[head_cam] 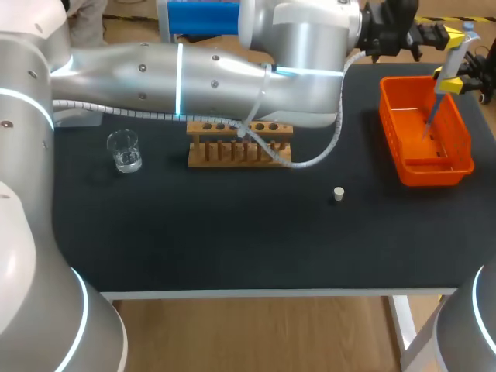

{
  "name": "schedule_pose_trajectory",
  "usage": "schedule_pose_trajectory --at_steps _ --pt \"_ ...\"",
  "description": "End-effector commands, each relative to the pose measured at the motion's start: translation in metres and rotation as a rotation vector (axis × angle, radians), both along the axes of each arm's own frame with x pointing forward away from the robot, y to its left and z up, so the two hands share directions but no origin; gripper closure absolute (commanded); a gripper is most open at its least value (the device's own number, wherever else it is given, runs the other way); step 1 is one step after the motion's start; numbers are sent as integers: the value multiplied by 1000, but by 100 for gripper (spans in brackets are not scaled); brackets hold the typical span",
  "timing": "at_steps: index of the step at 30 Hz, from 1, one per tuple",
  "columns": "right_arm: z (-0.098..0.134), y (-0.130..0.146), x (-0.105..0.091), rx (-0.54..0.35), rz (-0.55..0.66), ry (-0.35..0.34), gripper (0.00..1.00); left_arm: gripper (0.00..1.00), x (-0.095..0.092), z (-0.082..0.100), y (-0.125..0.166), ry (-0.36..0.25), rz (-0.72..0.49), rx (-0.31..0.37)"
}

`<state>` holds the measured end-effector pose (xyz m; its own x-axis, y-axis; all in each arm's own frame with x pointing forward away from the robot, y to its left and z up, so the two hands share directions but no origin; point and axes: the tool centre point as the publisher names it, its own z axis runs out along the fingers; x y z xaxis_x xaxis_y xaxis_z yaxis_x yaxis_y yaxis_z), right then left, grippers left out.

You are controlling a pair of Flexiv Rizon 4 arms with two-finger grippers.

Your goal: Invert the test tube, pick up the pipette, mount the tip to pipette, aspirate from beaker and dispense into the tube, eject the tip, return the pipette, and cap with the stopper.

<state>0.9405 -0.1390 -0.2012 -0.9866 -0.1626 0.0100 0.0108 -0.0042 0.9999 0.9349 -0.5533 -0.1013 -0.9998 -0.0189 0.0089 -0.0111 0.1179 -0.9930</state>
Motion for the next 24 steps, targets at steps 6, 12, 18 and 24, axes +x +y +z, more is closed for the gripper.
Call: schedule_pose_trajectory --at_steps 6,12,18,24 --pt "2 -2 2 2 8 0 100 100 1 -13 -4 11 3 -8" --pt "2 -2 2 2 8 0 100 100 2 -16 -3 22 -1 -4" --pt "2 -2 2 2 8 0 100 100 2 -16 -2 24 0 -6" --pt "2 -2 2 2 8 0 100 100 2 -4 2 -7 13 0"
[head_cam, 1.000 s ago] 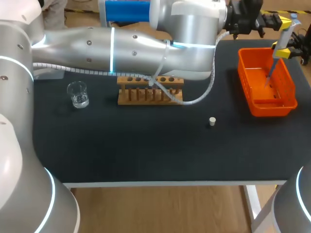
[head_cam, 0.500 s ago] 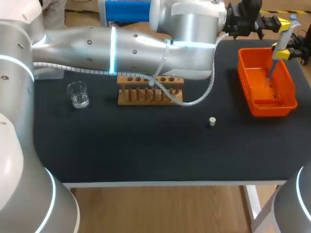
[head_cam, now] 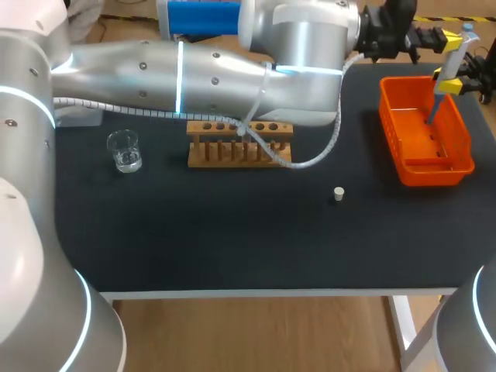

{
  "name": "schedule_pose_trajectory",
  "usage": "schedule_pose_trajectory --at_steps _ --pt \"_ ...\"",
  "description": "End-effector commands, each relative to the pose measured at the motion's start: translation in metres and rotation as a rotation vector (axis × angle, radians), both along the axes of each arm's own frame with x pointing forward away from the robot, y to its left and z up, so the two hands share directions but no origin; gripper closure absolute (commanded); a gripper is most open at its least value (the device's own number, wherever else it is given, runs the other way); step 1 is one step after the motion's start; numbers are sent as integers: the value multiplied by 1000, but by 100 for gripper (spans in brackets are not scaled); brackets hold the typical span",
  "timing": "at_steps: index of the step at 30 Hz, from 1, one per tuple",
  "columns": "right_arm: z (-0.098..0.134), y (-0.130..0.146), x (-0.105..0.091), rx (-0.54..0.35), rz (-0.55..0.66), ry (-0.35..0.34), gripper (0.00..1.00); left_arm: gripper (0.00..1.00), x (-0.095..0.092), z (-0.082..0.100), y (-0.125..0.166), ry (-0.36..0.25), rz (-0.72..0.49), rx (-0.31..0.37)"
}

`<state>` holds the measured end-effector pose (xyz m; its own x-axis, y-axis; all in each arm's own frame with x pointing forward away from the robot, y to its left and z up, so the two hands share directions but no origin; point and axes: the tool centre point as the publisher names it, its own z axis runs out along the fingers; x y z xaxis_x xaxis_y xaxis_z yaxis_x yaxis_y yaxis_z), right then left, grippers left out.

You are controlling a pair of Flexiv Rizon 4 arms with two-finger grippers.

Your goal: Invert the test tube, pick up the pipette, mount the tip to pipette, aspirate from beaker and dispense into the tube, eject the tip, return the pipette, and cap with the stopper.

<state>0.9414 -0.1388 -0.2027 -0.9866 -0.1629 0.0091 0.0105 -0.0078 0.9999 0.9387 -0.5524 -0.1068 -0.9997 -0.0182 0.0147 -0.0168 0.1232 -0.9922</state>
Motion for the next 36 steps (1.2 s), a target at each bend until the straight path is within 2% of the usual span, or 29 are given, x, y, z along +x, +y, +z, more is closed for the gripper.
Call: schedule_pose_trajectory --at_steps 1,8,9,10,11,14,23,24,28,36 --pt "4 -2 1 -1 8 0 100 100 -2 4 3 -18 17 -5" --pt "4 -2 1 -1 8 0 100 100 -3 22 10 -36 33 10" --pt "4 -2 1 -1 8 0 100 87 -3 25 11 -37 33 12" --pt "4 -2 1 -1 8 0 100 18 -3 27 13 -39 33 17" --pt "4 -2 1 -1 8 0 100 0 -3 29 16 -40 30 25" --pt "4 -2 1 -1 8 0 100 0 -2 32 25 -36 19 55" --pt "4 -2 1 -1 8 0 100 0 -7 30 75 -58 8 61" --pt "4 -2 1 -1 8 0 100 0 -7 30 81 -63 4 77" --pt "4 -2 1 -1 8 0 100 0 -9 24 102 -48 7 96" --pt "4 -2 1 -1 8 0 100 0 -14 3 144 -27 25 62"
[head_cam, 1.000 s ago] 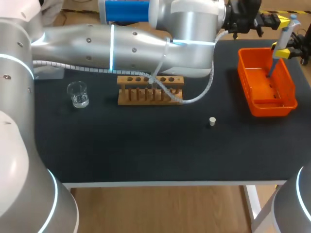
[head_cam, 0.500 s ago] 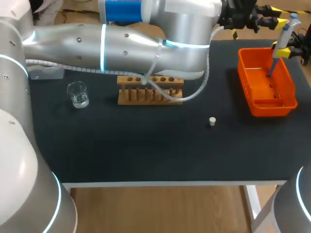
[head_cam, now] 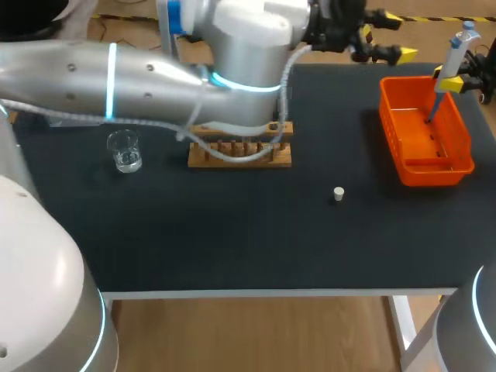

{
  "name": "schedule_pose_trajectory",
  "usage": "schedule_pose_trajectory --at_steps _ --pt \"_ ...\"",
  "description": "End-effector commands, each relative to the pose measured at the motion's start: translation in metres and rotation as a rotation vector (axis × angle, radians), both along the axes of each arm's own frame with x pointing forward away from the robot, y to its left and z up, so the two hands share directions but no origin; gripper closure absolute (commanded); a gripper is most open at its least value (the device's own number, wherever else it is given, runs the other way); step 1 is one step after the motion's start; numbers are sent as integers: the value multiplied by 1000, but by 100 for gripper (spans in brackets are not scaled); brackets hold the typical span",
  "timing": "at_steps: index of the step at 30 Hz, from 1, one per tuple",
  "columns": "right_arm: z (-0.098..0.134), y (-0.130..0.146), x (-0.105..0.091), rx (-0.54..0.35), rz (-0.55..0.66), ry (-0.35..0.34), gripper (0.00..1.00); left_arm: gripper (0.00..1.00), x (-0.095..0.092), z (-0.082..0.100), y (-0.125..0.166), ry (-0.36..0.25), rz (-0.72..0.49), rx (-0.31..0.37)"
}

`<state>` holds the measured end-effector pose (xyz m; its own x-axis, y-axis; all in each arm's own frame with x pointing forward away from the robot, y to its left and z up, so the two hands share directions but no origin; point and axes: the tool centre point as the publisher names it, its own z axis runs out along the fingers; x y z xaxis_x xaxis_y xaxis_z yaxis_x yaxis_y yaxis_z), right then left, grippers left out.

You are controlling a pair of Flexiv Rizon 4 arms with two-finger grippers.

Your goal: Invert the test tube, pick up the pipette, mount the tip to pipette, aspirate from beaker and dispense into the tube, eject the tip, return the pipette, and cap with the stopper.

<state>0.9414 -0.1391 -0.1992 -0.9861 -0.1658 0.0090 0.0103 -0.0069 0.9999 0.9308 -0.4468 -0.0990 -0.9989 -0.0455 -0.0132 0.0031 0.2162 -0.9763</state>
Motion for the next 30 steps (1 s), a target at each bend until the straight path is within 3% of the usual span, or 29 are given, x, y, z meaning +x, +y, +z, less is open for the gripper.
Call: schedule_pose_trajectory --at_steps 1,3,12,20,30 --pt "0 -2 1 0 5 0 100 0 -7 -8 43 0 4 -35" --pt "0 -2 1 0 5 0 100 0 -10 -13 54 -18 9 -72" --pt "0 -2 1 0 5 0 100 0 -28 -37 96 -32 30 -122" --pt "0 -2 1 0 5 0 100 0 -37 -56 124 4 49 -136" --pt "0 -2 1 0 5 0 100 0 -50 -69 161 3 92 -166"
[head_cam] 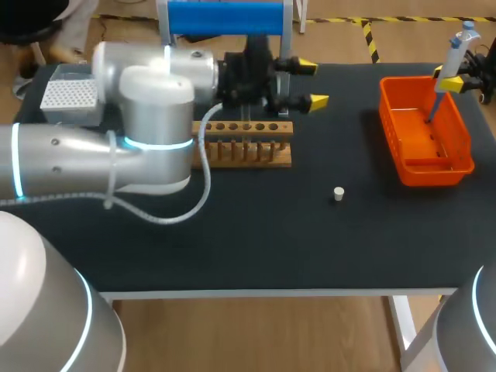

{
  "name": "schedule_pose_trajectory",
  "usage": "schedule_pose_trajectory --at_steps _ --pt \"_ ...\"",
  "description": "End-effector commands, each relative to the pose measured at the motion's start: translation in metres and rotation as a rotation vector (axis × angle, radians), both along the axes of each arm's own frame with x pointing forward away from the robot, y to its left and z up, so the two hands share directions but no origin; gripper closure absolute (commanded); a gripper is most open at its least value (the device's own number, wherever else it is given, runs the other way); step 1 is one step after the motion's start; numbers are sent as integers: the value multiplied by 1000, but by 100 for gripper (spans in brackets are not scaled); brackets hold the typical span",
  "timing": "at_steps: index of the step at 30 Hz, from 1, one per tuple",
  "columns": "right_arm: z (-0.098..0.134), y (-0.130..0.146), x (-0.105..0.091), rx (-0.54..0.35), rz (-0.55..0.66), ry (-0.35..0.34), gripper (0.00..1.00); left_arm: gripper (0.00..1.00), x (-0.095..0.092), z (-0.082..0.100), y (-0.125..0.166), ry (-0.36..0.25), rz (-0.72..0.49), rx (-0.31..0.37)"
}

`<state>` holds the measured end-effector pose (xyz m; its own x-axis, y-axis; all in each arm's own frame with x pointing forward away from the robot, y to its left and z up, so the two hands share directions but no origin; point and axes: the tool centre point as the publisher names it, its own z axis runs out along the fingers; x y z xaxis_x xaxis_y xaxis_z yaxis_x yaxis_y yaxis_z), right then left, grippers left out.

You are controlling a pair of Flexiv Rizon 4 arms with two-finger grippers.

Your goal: Invert the test tube, pick up the pipette, mount the tip to pipette, aspirate from beaker and dispense into the tube, eject the tip, return the pipette, and cap with the stopper.

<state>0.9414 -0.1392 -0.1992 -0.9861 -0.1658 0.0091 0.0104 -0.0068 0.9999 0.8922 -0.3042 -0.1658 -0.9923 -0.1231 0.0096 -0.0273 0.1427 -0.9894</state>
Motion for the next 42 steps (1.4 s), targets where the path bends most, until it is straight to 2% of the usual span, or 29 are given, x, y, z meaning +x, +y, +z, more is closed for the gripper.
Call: schedule_pose_trajectory --at_steps 1,13,22,42 --pt "0 -2 1 0 5 0 100 0 -13 -4 22 -17 16 -92" --pt "0 -2 1 0 5 0 100 0 -19 -10 52 -16 14 -97" --pt "0 -2 1 0 5 0 100 0 -22 -6 67 -23 10 -83" --pt "0 -2 1 0 5 0 100 0 -28 -2 72 -23 28 -74"
